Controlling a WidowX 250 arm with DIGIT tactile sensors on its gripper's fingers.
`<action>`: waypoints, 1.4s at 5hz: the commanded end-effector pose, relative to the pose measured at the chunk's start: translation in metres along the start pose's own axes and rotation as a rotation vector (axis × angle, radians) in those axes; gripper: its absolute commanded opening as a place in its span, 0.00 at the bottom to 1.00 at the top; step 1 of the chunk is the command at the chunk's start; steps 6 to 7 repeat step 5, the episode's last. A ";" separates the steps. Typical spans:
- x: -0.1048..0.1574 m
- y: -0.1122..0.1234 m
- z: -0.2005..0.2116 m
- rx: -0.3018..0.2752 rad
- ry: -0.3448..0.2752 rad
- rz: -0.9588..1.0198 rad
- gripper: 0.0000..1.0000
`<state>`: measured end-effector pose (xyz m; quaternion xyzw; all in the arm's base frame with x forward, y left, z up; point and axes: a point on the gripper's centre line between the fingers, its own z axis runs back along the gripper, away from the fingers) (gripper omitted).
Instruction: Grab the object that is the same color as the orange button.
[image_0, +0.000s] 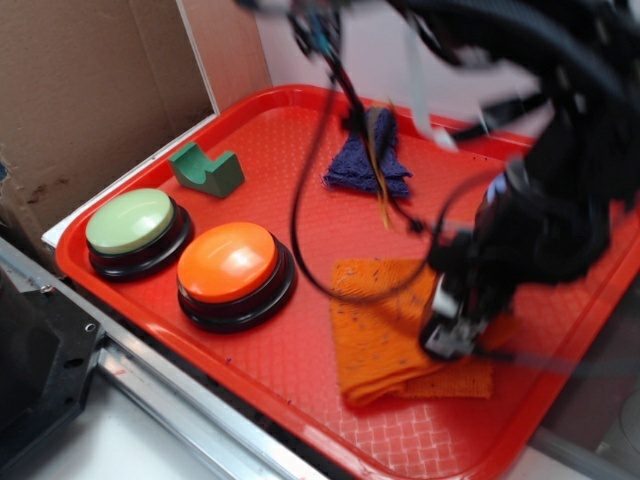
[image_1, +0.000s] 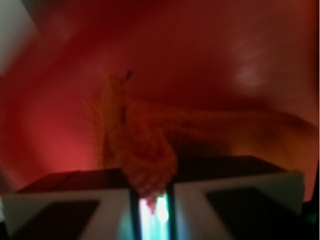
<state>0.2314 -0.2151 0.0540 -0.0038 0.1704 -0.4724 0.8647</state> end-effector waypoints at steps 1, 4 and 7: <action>-0.042 -0.009 0.119 0.032 -0.399 0.447 0.00; -0.093 -0.063 0.251 0.127 -0.472 0.712 0.12; -0.101 -0.066 0.282 0.102 -0.495 0.700 0.03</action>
